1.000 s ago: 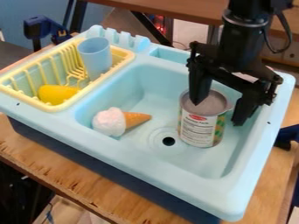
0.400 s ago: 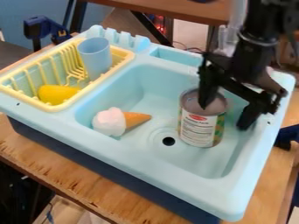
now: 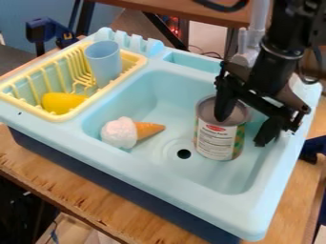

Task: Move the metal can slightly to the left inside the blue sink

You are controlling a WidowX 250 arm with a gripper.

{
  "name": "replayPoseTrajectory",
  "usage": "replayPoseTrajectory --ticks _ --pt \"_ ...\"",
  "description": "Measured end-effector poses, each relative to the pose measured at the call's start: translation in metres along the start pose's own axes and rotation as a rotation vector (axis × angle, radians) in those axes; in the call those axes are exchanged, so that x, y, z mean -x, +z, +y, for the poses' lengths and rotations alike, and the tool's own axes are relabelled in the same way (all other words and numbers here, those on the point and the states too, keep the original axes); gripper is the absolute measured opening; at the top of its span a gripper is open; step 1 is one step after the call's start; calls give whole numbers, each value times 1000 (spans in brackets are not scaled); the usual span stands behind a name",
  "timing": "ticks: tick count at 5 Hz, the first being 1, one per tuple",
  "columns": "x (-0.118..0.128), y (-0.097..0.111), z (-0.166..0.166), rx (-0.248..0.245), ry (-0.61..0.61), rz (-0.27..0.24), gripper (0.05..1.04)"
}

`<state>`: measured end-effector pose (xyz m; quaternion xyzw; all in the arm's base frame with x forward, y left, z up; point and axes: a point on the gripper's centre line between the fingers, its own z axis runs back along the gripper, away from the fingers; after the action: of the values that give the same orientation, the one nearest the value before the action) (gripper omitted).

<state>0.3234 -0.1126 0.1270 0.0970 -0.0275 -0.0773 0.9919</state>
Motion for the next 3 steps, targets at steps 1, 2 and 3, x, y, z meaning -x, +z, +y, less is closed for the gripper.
replayPoseTrajectory --ticks 1,2,3 --pt "-2 -3 5 -37 0 8 1000" --pt "-11 -5 8 -62 -13 -16 1000" --pt "-17 -3 14 -87 -11 -32 1000"
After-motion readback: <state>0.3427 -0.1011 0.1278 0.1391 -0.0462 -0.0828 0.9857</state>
